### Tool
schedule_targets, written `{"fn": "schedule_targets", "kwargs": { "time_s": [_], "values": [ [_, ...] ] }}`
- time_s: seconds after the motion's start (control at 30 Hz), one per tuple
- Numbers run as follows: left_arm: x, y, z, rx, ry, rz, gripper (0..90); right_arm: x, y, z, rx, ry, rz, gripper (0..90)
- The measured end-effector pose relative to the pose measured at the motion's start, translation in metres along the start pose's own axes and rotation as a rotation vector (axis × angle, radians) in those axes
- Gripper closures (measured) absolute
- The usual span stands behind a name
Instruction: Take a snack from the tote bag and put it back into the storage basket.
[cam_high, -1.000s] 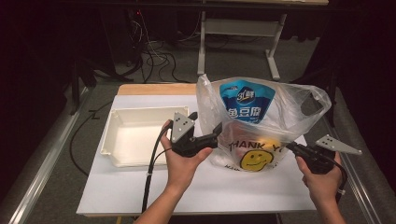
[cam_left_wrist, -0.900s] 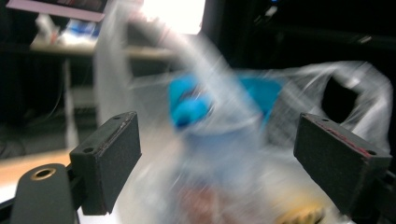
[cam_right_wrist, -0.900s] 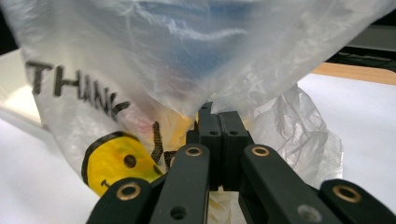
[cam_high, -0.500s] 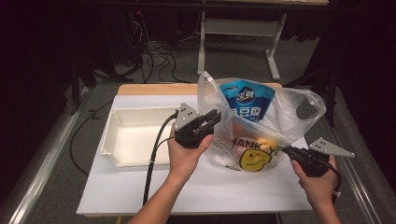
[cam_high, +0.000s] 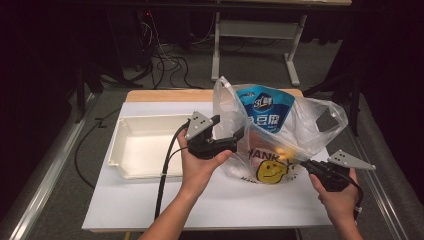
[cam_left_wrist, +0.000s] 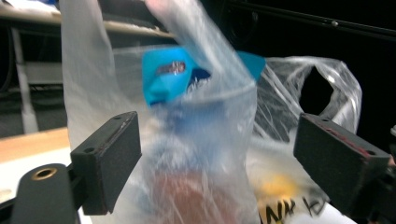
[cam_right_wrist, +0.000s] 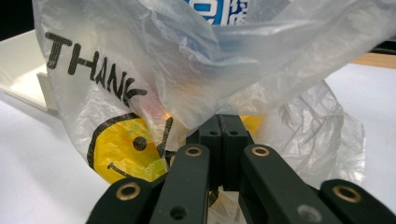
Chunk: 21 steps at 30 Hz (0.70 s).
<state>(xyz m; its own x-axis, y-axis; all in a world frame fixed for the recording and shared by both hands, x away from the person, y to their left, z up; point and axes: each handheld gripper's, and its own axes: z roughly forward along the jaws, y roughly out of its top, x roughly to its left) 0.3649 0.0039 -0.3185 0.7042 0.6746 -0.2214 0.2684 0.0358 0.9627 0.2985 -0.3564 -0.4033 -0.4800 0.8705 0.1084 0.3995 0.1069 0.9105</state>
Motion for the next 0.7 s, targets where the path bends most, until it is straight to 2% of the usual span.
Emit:
{"fn": "schedule_targets", "kwargs": {
  "time_s": [0.1,0.17,0.23,0.27,0.3,0.33,0.37,0.4,0.43,0.5,0.53,0.57,0.6,0.67,0.7],
  "values": [
    [-0.002,0.008,0.008,-0.005,0.022,0.008,14.6,0.003,-0.002,0.003,0.014,0.007,-0.007,90.0],
    [-0.002,0.016,0.015,0.001,0.032,-0.014,15.7,0.006,-0.003,0.005,0.026,0.010,-0.020,90.0],
    [-0.002,0.019,0.018,0.006,0.015,-0.026,15.4,0.008,-0.004,0.006,0.031,0.014,-0.025,90.0],
    [-0.003,0.021,0.022,0.004,-0.016,-0.035,15.5,0.008,-0.004,0.007,0.030,0.016,-0.034,90.0],
    [-0.004,0.021,0.026,0.011,-0.043,-0.024,15.9,0.009,-0.004,0.007,0.032,0.016,-0.037,90.0],
    [-0.006,0.019,0.031,0.027,-0.062,-0.016,19.5,0.009,-0.004,0.007,0.034,0.017,-0.037,90.0],
    [-0.006,0.016,0.033,0.050,-0.051,-0.009,30.7,0.009,-0.004,0.008,0.035,0.020,-0.040,90.0],
    [-0.006,0.016,0.033,0.050,-0.051,-0.009,57.0,0.009,-0.004,0.008,0.035,0.020,-0.040,90.0],
    [-0.004,0.011,0.033,0.052,-0.060,-0.018,57.0,0.009,-0.005,0.007,0.037,0.019,-0.040,90.0],
    [0.001,0.004,0.032,0.075,-0.072,-0.038,78.8,0.008,-0.006,0.006,0.035,0.018,-0.034,90.0],
    [0.003,0.001,0.032,0.087,-0.072,-0.045,86.2,0.006,-0.006,0.005,0.034,0.011,-0.031,90.0],
    [0.007,-0.004,0.030,0.096,-0.072,-0.060,90.0,0.005,-0.007,0.004,0.033,0.006,-0.029,90.0],
    [0.010,-0.009,0.030,0.108,-0.068,-0.068,90.0,0.003,-0.007,0.003,0.034,0.001,-0.024,90.0],
    [0.013,-0.017,0.029,0.139,-0.051,-0.063,90.0,0.000,-0.008,0.002,0.031,-0.008,-0.011,90.0],
    [0.018,-0.028,0.027,0.171,-0.033,-0.072,90.0,-0.002,-0.009,0.001,0.035,-0.018,-0.007,90.0]
  ]
}}
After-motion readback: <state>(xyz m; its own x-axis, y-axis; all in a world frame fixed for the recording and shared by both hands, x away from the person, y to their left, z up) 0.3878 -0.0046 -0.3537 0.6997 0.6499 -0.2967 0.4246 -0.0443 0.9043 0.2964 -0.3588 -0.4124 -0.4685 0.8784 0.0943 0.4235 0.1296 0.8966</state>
